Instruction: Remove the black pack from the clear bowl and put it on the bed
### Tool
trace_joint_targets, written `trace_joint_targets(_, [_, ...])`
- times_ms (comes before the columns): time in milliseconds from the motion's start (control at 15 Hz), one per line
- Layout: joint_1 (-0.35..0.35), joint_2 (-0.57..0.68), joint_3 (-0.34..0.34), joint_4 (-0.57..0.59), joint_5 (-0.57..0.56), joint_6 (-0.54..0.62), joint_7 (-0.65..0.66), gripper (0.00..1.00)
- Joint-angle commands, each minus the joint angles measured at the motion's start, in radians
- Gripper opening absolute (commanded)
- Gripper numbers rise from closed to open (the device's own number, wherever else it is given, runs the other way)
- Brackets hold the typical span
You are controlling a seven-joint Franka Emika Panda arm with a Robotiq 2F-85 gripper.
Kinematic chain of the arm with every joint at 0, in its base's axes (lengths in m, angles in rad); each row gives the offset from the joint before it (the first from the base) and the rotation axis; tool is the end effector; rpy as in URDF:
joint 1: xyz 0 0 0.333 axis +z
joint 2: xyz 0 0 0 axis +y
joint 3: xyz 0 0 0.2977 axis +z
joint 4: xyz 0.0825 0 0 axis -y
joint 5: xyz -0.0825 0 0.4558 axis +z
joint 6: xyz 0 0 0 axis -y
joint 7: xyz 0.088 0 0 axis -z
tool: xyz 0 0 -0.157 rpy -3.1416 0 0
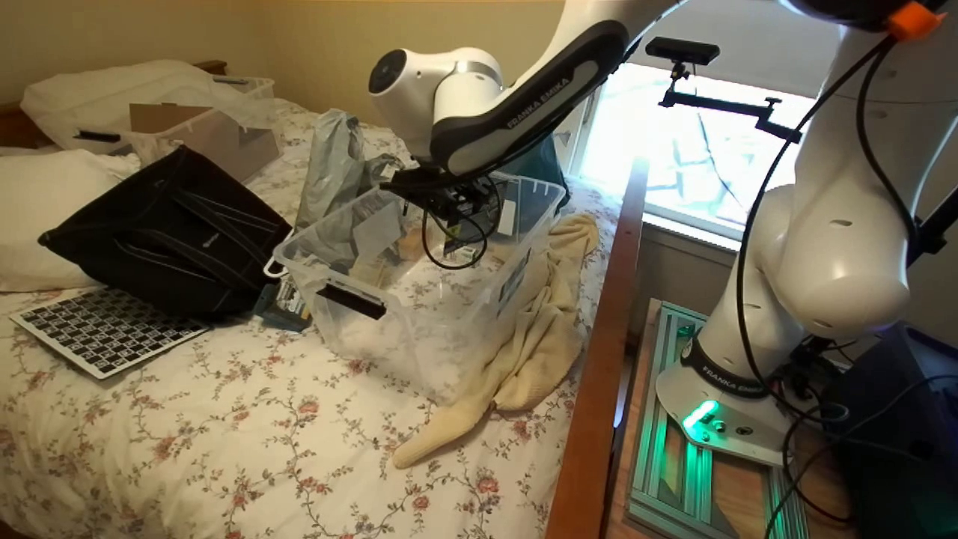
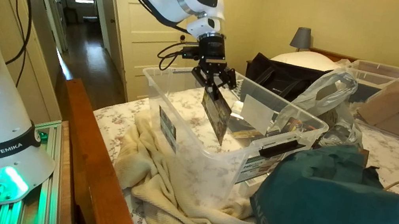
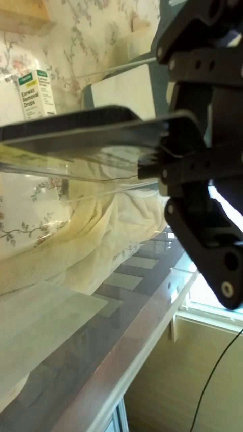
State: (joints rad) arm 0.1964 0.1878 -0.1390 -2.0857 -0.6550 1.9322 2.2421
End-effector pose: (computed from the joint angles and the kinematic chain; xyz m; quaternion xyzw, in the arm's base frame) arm 0.5872 -0.0384 0.2222 0.5717 -0.7504 0.1982 0.2660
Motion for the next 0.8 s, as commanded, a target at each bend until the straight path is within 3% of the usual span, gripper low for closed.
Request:
trace_joint_targets(0, [-0.028,-0.038,0.058,0.035,-0.114,-0.060,-0.002,0.00])
trace_joint_targets(400, [-0.050,-0.016,0.111,0.132,-0.253,-0.045,-0.090,0.00])
trace_joint_targets(733, [-0.055,0.028,0.142,0.232,-0.290,-0.028,-0.186,0.00])
